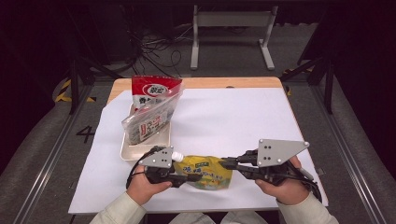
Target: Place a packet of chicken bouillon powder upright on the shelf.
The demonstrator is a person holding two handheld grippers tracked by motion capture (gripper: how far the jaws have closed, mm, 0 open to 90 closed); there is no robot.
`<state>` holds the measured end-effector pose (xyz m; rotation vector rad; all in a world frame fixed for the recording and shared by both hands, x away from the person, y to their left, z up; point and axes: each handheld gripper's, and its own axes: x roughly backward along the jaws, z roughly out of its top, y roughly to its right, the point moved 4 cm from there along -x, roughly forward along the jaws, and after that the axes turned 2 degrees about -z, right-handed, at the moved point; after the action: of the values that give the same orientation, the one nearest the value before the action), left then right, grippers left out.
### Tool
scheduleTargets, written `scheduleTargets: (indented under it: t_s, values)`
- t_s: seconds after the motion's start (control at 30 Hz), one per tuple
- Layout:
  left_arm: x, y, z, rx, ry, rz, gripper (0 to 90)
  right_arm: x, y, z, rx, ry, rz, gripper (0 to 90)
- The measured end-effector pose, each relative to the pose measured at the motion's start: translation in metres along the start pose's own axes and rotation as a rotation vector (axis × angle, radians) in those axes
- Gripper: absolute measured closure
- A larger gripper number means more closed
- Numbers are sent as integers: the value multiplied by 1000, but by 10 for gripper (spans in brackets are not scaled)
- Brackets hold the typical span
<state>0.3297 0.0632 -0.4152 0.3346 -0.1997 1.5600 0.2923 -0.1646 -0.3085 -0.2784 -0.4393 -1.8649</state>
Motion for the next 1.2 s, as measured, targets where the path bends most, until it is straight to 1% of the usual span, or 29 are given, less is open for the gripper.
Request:
scheduleTargets:
  t_s: [0.03,0.07,0.13,0.17,0.23,0.3,0.37,0.5,0.57,0.6,0.67,0.73,0.8,0.97,1.07,1.2]
  values:
    - [2,1,1,-1,-9,3,761,0,1,-1,-9,2,-3,899]
    - [3,3,3,14,-24,-7,776,0,2,-1,-16,6,-6,898]
    - [6,6,6,13,-34,6,789,-1,5,-2,-34,13,-6,895]
    - [8,6,8,8,-39,9,793,0,7,-3,-50,25,4,884]
    - [15,5,11,14,-46,10,800,2,10,-4,-71,36,14,835]
    - [29,3,16,19,-23,24,800,7,14,-6,-83,36,0,814]
    - [42,3,22,8,-10,32,800,12,18,-9,-100,41,-7,793]
    - [66,1,34,-10,14,72,800,23,28,-15,-139,50,-26,790]
    - [76,-1,37,-10,20,84,799,26,33,-20,-154,44,-38,787]
    - [76,-1,37,-10,20,84,800,27,35,-22,-165,39,-41,781]
    - [87,-3,39,-10,14,113,799,28,41,-29,-190,24,-50,749]
    - [95,-6,40,-12,16,127,799,29,43,-31,-194,15,-59,740]
    - [103,-10,40,-7,37,146,799,29,45,-35,-201,9,-66,739]
    - [124,-17,38,7,53,213,799,31,47,-37,-206,6,-71,734]
    - [134,-21,35,15,53,249,799,33,48,-38,-209,6,-76,735]
    - [140,-25,30,35,51,286,800,35,51,-40,-212,0,-91,732]
